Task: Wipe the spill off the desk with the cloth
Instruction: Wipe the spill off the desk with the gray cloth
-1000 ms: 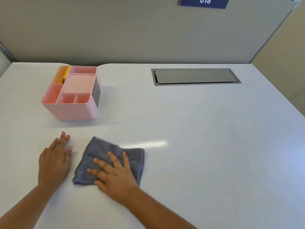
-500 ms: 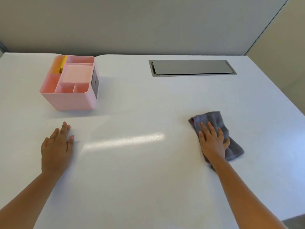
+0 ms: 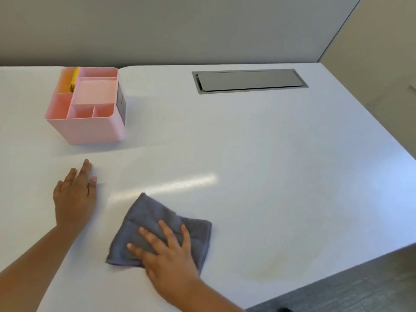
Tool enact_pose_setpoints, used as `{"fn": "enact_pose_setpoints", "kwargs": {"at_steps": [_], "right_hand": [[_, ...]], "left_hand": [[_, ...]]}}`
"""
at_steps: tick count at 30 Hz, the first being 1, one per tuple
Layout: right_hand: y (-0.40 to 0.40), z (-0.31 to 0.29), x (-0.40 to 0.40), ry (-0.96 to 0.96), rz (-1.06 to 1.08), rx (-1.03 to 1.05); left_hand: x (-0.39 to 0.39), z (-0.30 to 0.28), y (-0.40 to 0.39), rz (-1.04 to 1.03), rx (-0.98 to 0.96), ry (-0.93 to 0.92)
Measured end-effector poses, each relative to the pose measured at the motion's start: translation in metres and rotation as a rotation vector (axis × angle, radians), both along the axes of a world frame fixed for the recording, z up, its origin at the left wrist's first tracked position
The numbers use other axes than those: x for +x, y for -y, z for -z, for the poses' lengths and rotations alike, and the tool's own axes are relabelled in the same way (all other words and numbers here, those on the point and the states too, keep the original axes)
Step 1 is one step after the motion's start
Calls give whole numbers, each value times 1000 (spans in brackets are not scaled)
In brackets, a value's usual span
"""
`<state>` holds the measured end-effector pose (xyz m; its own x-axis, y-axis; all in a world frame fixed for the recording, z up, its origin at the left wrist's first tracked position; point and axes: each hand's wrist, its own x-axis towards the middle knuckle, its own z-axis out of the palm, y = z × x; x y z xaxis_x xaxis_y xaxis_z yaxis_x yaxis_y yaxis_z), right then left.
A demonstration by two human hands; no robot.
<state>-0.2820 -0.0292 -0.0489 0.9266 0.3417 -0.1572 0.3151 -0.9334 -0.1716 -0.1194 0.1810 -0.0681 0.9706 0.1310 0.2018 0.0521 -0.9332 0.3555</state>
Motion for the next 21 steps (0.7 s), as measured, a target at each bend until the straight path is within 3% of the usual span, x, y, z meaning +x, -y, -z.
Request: {"fn": "enact_pose_setpoints", "kwargs": {"at_steps": [3, 7, 11, 17, 21], "right_hand": [[66, 0, 4, 82, 122, 15], [181, -7, 18, 29, 463, -110], [253, -11, 4, 25, 792, -99], [210, -13, -15, -39, 945, -63], [119, -6, -22, -35, 787, -71]], "left_hand": [[0, -1, 0, 6, 3, -20], [-1, -7, 4, -4, 4, -41], [-3, -5, 5, 0, -18, -41], [-2, -8, 8, 2, -35, -28], [-4, -8, 9, -2, -40, -20]]}}
